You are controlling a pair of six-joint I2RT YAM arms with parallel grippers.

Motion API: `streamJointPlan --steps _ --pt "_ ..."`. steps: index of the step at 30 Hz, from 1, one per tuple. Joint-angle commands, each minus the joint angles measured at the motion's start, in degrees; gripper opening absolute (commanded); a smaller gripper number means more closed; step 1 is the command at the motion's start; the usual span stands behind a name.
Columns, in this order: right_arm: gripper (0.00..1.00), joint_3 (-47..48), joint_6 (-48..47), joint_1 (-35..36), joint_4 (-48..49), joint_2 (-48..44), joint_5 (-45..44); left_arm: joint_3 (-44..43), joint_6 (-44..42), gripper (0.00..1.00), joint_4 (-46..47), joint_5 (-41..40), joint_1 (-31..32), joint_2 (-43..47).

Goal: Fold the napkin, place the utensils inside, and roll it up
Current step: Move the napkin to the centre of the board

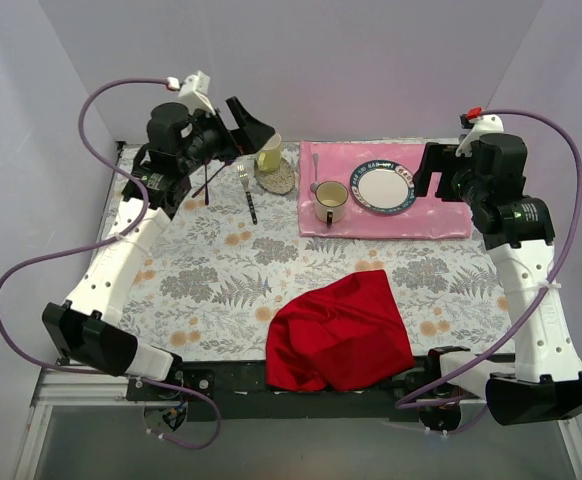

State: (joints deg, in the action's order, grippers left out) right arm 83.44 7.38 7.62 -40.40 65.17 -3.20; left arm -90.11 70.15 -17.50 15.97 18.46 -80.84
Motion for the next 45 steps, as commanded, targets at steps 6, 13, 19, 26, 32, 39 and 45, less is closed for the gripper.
streamJointPlan --steps 6,13,19,26,32,39,45 --pt "0.99 -5.5 2.4 0.6 -5.6 -0.1 2.0 9.0 -7.7 0.98 -6.8 -5.2 9.0 -2.7" --pt "0.99 -21.8 7.3 13.8 0.7 0.1 2.1 18.4 -7.3 0.98 -8.6 -5.9 11.3 -7.3" --pt "0.99 -33.2 14.1 27.8 12.3 0.7 7.1 25.9 -4.9 0.98 -8.1 -14.6 20.2 -7.8" --pt "0.96 -45.7 20.1 39.9 22.2 3.7 10.1 33.0 -4.1 0.98 -5.4 -7.7 22.9 -6.2" --pt "0.91 -52.5 21.0 42.1 29.7 -2.7 15.4 37.8 0.9 0.98 -2.8 1.6 22.9 -6.0" --pt "0.94 -55.8 24.2 42.6 28.2 -3.8 8.5 36.7 1.2 0.98 -1.7 5.3 22.9 -13.7" --pt "0.93 -56.3 29.0 41.5 26.2 -8.7 -2.4 36.6 2.2 0.62 1.9 9.3 23.0 -17.9"
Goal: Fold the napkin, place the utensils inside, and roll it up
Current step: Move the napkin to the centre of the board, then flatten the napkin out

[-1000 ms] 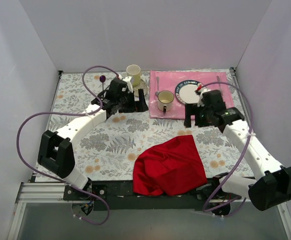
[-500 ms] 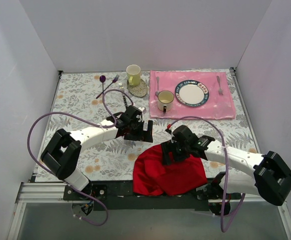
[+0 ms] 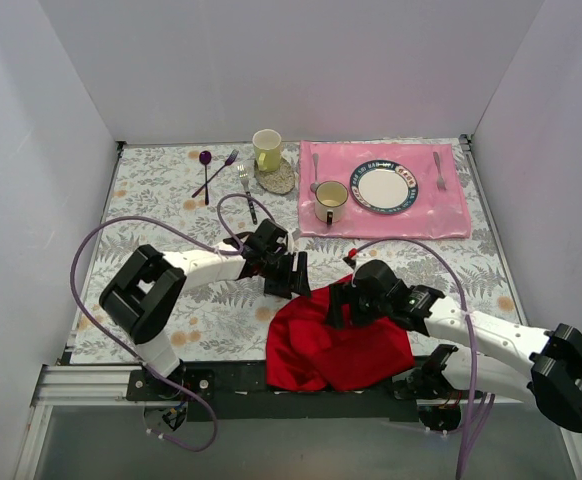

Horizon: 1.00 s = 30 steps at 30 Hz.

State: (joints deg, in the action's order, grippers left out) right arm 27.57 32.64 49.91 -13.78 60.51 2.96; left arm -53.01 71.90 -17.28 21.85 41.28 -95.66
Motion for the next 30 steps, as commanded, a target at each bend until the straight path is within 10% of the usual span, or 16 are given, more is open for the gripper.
streamJointPlan --steps 1,5,11,17,30 --pt "0.93 -0.3 3.7 -2.3 -1.1 -4.8 -8.9 -0.9 0.4 0.54 1.5 3.5 0.2 -3.6" --pt "0.93 0.9 0.1 -8.4 -0.9 -6.1 -4.9 -3.5 0.3 0.0 -2.6 -1.3 -0.3 -3.1" --pt "0.94 8.8 -7.8 -11.2 -3.1 4.3 0.0 -3.5 5.6 0.0 -11.5 -28.9 -8.2 10.7" --pt "0.99 16.3 -10.6 -3.2 -1.1 14.3 2.5 0.3 9.0 0.0 -14.0 -28.3 -19.2 20.9" --pt "0.98 33.0 10.0 2.5 11.6 35.0 4.7 4.3 19.2 0.0 -21.4 -32.2 -19.7 27.3"
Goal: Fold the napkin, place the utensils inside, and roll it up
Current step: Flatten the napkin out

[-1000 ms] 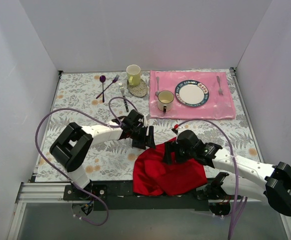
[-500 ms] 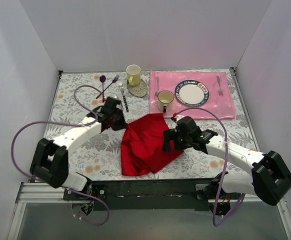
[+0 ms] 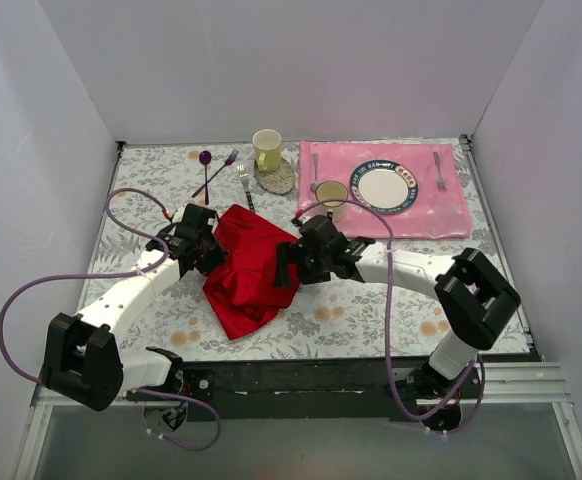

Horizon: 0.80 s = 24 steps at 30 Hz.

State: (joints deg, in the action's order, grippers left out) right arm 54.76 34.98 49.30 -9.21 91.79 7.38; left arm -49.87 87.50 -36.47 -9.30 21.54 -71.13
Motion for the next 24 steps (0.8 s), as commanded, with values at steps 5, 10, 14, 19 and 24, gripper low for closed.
streamJointPlan --steps 5,10,14,19,24 --pt "0.92 14.2 7.3 5.7 0.8 10.9 -8.9 2.0 4.4 0.0 -2.2 0.1 0.0 4.0" --pt "0.85 19.3 7.8 8.5 -2.9 16.3 -15.4 3.5 5.2 0.0 -1.2 1.5 0.0 5.8" --pt "0.3 19.2 7.4 8.5 -4.0 17.0 -16.7 3.3 4.5 0.0 -1.7 0.2 0.0 5.7" --pt "0.01 12.6 3.3 5.6 -6.2 7.7 -20.4 2.0 4.2 0.0 -3.2 -1.9 -0.1 5.1" --pt "0.01 -0.2 -5.3 -1.6 -4.2 -5.2 -15.5 1.3 10.6 0.0 -9.6 -7.1 -1.6 3.5"
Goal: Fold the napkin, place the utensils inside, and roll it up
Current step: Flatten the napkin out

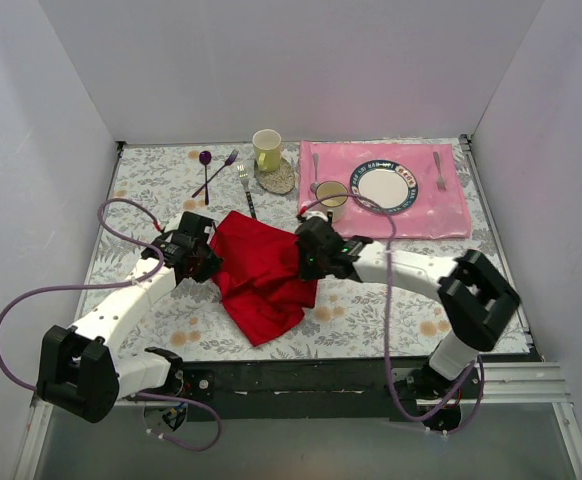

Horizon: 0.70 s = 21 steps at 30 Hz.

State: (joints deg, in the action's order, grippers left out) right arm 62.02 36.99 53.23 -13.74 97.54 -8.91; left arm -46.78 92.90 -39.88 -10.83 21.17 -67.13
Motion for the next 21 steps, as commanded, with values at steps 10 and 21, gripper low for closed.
streamJointPlan --steps 10,21 --pt "0.01 -23.2 -16.3 -12.3 3.2 -29.4 7.4 -1.0 -0.6 0.74 -1.9 2.7 -2.2 0.9" --pt "0.65 -26.1 -17.0 -18.9 -4.0 -35.4 -1.0 -20.6 -15.5 0.98 3.2 2.8 -2.2 -22.7"
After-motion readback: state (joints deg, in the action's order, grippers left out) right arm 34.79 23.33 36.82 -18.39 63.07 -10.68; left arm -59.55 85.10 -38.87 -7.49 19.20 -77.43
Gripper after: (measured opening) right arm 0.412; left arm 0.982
